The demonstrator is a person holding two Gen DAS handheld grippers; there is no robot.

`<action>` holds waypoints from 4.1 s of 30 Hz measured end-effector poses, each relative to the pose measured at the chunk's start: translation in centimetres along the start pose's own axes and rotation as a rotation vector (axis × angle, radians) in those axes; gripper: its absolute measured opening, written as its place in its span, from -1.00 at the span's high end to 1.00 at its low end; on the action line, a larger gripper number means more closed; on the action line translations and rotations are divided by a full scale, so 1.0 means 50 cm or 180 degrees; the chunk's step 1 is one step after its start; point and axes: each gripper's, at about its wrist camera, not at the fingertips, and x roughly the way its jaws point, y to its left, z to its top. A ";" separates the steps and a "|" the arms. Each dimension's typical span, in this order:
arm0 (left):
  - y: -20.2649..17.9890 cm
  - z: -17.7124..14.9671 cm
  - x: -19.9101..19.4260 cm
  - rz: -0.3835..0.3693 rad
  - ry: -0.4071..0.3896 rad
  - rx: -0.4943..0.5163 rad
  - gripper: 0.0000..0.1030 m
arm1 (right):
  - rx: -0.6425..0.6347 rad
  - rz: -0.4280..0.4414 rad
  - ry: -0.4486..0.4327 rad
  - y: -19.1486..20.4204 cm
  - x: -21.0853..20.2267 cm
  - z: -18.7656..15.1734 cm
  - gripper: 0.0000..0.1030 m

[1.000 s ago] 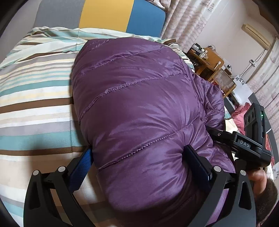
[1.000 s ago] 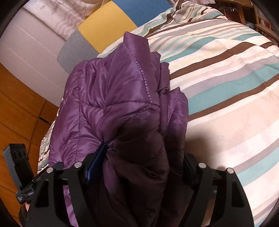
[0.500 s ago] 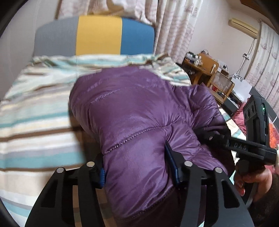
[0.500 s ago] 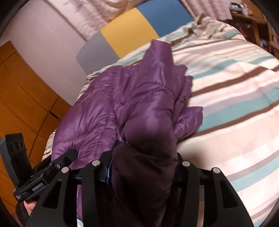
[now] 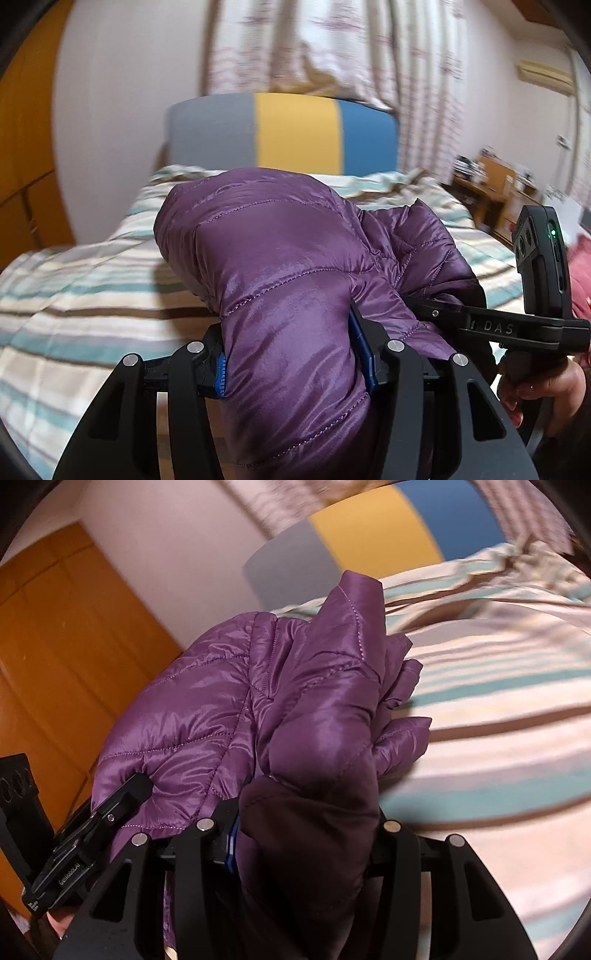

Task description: Fold large clothes

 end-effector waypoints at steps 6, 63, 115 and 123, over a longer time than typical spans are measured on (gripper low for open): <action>0.159 -0.035 -0.019 0.0378 0.0065 -0.0385 -0.03 | -0.0410 0.0085 0.0299 0.135 0.155 0.005 0.10; 0.118 -0.168 -0.200 0.1050 0.0261 -0.0754 -0.94 | -0.0813 -0.0768 0.0140 0.245 0.011 -0.162 -0.96; 0.038 -0.156 -0.327 0.0746 -0.0001 -0.0792 -0.94 | -0.0965 -0.0601 -0.0213 0.302 -0.156 -0.204 -0.96; 0.036 -0.161 -0.321 0.0709 0.0011 -0.0811 -0.94 | -0.0958 -0.0602 -0.0224 0.302 -0.156 -0.204 -0.96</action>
